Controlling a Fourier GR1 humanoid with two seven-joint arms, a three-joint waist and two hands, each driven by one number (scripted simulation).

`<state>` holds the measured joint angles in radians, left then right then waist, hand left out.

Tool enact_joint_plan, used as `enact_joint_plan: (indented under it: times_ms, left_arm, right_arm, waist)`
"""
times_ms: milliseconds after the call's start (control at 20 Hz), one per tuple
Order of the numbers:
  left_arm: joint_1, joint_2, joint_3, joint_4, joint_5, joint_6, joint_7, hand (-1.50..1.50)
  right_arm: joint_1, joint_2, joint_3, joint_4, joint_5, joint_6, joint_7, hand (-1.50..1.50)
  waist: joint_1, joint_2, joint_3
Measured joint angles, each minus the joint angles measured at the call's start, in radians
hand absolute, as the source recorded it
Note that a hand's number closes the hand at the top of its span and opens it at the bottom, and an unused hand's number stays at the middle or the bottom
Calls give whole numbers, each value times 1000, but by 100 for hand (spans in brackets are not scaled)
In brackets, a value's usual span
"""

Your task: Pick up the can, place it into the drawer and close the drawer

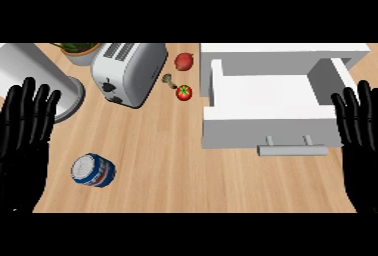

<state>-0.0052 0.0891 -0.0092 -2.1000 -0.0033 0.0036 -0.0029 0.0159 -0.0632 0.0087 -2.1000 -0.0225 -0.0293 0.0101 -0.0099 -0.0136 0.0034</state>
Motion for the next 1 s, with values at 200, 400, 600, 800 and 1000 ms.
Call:
enact_joint_plan:
  times_ms: [200,400,600,800,1000]
  left_arm:
    - [14,52,-22,-24,149,-155,-18,-150]
    - [85,150,-80,-30,279,-340,20,-150]
    - [189,274,-36,-12,385,-489,50,-150]
    - [250,377,76,16,515,-613,53,-150]
    - [264,420,155,27,609,-677,89,-150]
  right_arm:
    - [-17,-16,-16,2,9,3,-5,-150]
    - [7,-25,-23,25,25,-6,44,-150]
    - [36,-37,-37,23,27,-18,153,-150]
    - [88,-35,-44,20,21,-8,159,-150]
    - [118,-53,-71,-15,-5,19,187,-150]
  waist:
    - [7,7,-3]
    - [13,12,-5]
    - [19,12,-5]
    - [16,12,-4]
    - [13,12,-4]
